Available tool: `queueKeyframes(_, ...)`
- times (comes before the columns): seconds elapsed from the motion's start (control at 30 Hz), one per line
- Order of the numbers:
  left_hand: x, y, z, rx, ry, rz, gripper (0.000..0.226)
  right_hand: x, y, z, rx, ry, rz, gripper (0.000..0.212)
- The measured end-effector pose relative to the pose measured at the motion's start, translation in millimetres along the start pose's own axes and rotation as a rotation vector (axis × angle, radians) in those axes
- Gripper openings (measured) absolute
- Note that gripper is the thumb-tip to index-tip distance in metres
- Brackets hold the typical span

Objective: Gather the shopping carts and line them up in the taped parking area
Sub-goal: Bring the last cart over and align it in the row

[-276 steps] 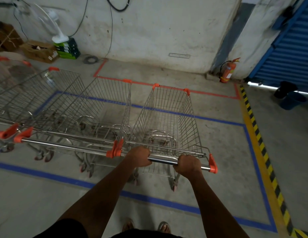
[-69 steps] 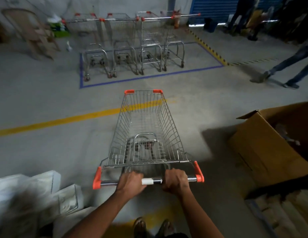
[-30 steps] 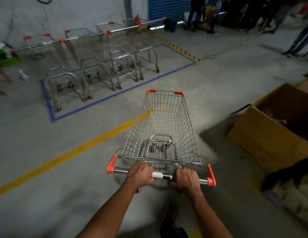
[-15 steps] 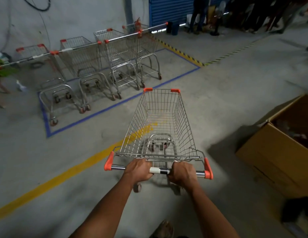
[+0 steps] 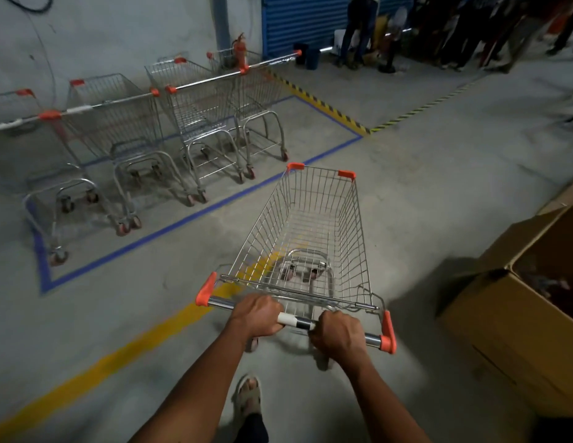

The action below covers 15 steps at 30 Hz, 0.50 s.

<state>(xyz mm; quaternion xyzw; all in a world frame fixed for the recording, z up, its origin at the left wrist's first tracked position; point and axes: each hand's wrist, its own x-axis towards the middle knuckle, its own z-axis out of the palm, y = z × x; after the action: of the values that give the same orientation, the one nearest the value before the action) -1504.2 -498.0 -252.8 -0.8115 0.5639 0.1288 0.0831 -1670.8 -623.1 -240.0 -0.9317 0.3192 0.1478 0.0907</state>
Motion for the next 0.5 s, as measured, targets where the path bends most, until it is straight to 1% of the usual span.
queueKeyframes(0.1, 52, -20, -17, -0.002, 0.005, 0.042, 0.034, 50, 11, -15, -0.010, 0.025, 0.027, 0.028)
queueKeyframes(0.2, 106, -38, -34, 0.010, 0.018, 0.086, 0.035, 100, 24, -32, -0.029, 0.061, 0.050, 0.034)
queueKeyframes(0.27, 140, -48, -43, -0.002, 0.015, 0.106, 0.035, 130, 33, -46, -0.021, 0.061, 0.066, 0.036)
queueKeyframes(0.37, 189, -59, -58, -0.001, 0.011, 0.137, 0.036, 170, 48, -65, -0.010, 0.042, 0.084, 0.031)
queueKeyframes(0.5, 253, -66, -76, 0.018, 0.016, 0.172, 0.037, 223, 75, -87, -0.020, 0.048, 0.107, 0.035)
